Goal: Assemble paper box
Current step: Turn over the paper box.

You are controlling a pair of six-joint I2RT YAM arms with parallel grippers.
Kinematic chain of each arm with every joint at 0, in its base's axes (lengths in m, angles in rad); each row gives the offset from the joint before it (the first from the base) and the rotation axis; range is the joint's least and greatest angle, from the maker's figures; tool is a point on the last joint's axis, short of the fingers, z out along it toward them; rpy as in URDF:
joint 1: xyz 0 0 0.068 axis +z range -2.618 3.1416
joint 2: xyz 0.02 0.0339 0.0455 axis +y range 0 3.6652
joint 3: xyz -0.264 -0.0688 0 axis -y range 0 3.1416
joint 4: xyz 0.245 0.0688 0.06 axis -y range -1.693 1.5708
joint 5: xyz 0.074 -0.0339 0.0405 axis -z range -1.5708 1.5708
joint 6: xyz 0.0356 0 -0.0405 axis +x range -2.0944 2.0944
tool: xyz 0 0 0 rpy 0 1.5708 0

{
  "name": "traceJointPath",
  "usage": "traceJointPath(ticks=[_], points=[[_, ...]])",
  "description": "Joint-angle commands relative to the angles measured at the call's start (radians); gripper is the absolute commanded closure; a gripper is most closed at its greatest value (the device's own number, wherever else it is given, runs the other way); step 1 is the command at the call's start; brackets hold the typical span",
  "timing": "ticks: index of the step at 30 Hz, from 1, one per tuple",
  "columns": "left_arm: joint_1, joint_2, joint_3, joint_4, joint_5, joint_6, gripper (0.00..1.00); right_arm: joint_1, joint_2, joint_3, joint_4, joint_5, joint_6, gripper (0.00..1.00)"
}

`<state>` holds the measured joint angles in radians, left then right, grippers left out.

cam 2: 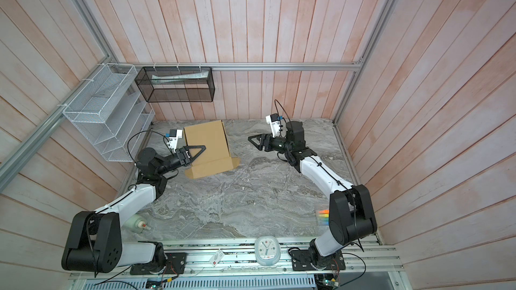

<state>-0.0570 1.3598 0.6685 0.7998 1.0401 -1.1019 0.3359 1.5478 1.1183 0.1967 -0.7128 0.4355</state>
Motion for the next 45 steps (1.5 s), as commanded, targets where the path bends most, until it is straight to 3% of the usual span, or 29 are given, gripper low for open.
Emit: traceJointPath(ticks=[1, 10, 21, 35, 45], points=[[0.011, 0.009, 0.047, -0.097, 0.018, -0.032, 0.48, 0.004, -0.055, -0.033, -0.025, 0.097, -0.155, 0.29], [0.017, 0.024, 0.118, -0.362, -0.014, -0.16, 0.48, 0.043, -0.114, -0.185, 0.099, 0.228, -0.404, 0.29], [0.019, 0.006, 0.158, -0.593, -0.027, -0.315, 0.52, 0.089, -0.129, -0.313, 0.234, 0.22, -0.544, 0.29], [0.028, -0.046, 0.258, -0.97, -0.082, -0.345, 0.56, 0.177, -0.171, -0.44, 0.384, 0.233, -0.656, 0.26], [0.037, -0.023, 0.297, -1.17, -0.036, -0.313, 0.62, 0.222, -0.206, -0.479, 0.395, 0.215, -0.747, 0.25]])
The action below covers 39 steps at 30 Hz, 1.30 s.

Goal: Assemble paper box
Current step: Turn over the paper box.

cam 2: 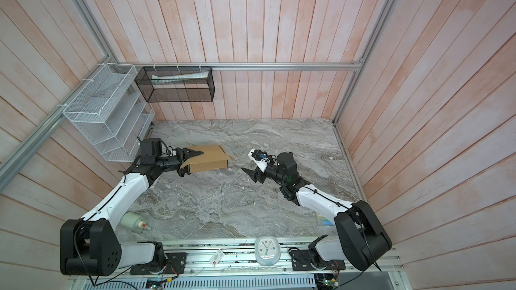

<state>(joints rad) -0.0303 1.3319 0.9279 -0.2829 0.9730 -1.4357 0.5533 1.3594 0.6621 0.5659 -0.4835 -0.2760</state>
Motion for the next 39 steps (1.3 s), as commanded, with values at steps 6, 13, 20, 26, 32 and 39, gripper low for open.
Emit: traceJointPath(ticks=[6, 13, 20, 26, 32, 39], points=[[0.023, 0.058, 0.119, -0.265, 0.037, 0.112, 0.65, 0.008, -0.034, -0.063, 0.054, -0.069, -0.075, 0.25], [0.026, 0.099, 0.16, -0.407, 0.037, 0.146, 0.67, 0.029, -0.044, -0.089, 0.088, -0.092, -0.1, 0.25], [0.027, 0.097, 0.177, -0.49, 0.059, 0.153, 0.7, 0.051, -0.026, -0.088, 0.124, -0.144, -0.144, 0.25], [0.03, 0.153, 0.301, -0.722, 0.042, 0.287, 0.7, 0.066, -0.009, -0.063, 0.105, -0.216, -0.16, 0.25], [0.032, 0.213, 0.372, -0.772, 0.038, 0.331, 0.72, 0.101, 0.01, -0.062, 0.129, -0.216, -0.159, 0.25], [0.032, 0.232, 0.411, -0.815, 0.038, 0.361, 0.73, 0.115, 0.064, -0.033, 0.154, -0.202, -0.16, 0.25]])
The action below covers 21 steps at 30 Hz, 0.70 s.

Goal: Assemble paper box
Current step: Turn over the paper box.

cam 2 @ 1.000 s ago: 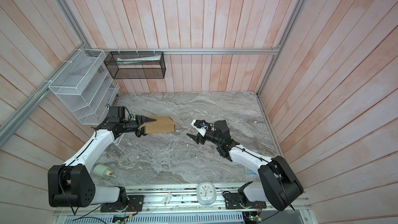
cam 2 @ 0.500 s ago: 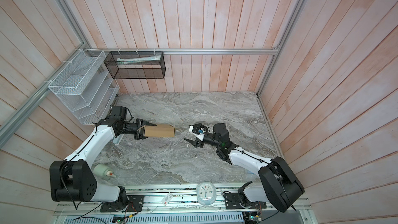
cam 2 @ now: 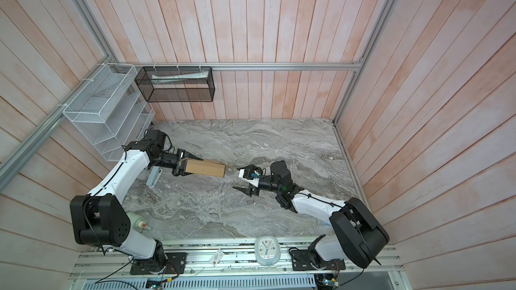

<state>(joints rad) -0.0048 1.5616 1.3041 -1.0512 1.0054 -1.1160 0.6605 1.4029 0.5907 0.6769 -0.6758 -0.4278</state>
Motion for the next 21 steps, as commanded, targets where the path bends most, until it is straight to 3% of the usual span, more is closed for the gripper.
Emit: traceJointPath(ticks=[1, 8, 21], points=[[0.006, 0.003, 0.039, -0.055, 0.006, 0.048, 0.73, 0.008, 0.029, 0.043, 0.054, -0.004, -0.004, 0.25], [0.006, 0.005, 0.055, -0.09, 0.009, 0.076, 0.73, 0.008, 0.083, 0.1, 0.085, -0.001, -0.003, 0.25], [0.006, 0.035, 0.094, -0.105, 0.011, 0.101, 0.74, 0.027, 0.133, 0.19, 0.023, -0.111, -0.04, 0.25]])
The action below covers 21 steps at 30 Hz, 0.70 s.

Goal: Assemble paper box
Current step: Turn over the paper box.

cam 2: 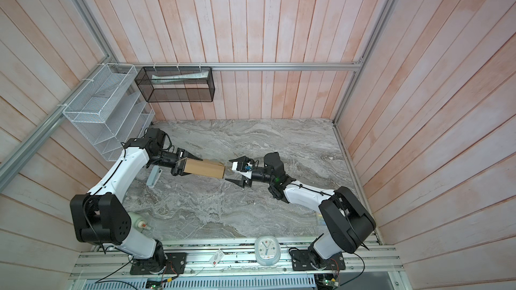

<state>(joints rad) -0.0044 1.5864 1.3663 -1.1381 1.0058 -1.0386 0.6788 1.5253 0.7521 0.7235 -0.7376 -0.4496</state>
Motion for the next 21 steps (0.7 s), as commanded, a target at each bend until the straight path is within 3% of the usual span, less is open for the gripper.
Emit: traceJointPath(ticks=[1, 21], points=[[0.006, 0.011, 0.033, -0.021, 0.01, 0.023, 0.74, 0.01, 0.012, 0.03, -0.024, -0.055, -0.017, 0.25], [-0.017, -0.009, 0.024, -0.01, 0.025, 0.015, 0.74, 0.032, 0.128, 0.119, 0.024, -0.119, -0.016, 0.23]])
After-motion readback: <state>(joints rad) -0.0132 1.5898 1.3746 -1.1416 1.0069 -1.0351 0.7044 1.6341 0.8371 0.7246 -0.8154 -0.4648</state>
